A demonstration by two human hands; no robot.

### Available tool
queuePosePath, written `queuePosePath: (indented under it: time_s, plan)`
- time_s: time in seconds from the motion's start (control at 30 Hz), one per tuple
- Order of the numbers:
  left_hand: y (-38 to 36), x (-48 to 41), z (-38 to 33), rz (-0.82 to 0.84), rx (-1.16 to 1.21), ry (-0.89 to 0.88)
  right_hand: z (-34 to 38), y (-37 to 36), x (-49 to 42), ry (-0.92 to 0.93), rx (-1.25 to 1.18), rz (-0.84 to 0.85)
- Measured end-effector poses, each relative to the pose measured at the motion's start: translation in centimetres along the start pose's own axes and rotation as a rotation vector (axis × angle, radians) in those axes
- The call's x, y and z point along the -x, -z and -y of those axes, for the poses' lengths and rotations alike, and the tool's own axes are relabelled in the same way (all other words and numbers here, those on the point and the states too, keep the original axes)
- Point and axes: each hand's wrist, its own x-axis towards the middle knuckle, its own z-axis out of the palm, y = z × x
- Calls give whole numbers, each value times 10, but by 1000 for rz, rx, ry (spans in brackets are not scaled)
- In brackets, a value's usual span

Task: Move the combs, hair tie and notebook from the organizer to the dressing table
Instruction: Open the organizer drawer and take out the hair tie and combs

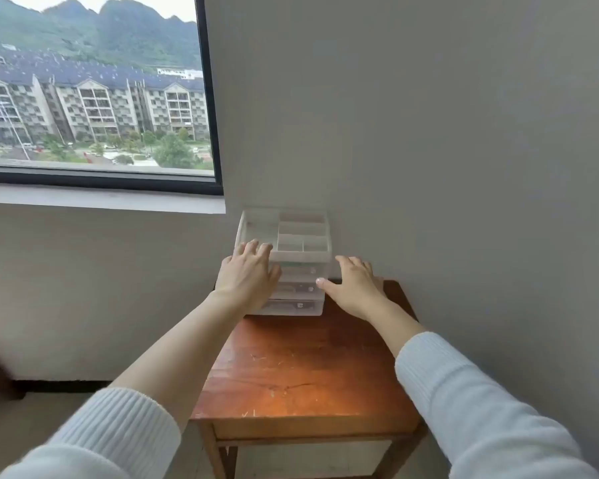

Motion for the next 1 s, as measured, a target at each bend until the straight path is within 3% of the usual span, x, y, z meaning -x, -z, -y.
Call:
queuePosePath:
  time_s: [0.13, 0.37, 0.5, 0.67, 0.77, 1.0]
  plan:
    - [-37, -40, 41, 51, -98, -69, 5, -44, -45, -99, -180, 108]
    - [-87, -93, 101, 138, -195, -397, 15, -109, -102, -334, -713, 223]
    - [-99, -98, 111, 17, -64, -446, 21, -131, -113, -534, -1082, 255]
    - [-108, -98, 107, -90, 198, -351, 34, -145, -120, -771, -1631, 173]
    - [-109, -101, 109, -121, 234, -345, 38, -145, -120, -783, -1697, 175]
    - [-107, -106, 106, -118, 264, -261, 32, -133, -92, -850, -1537, 246]
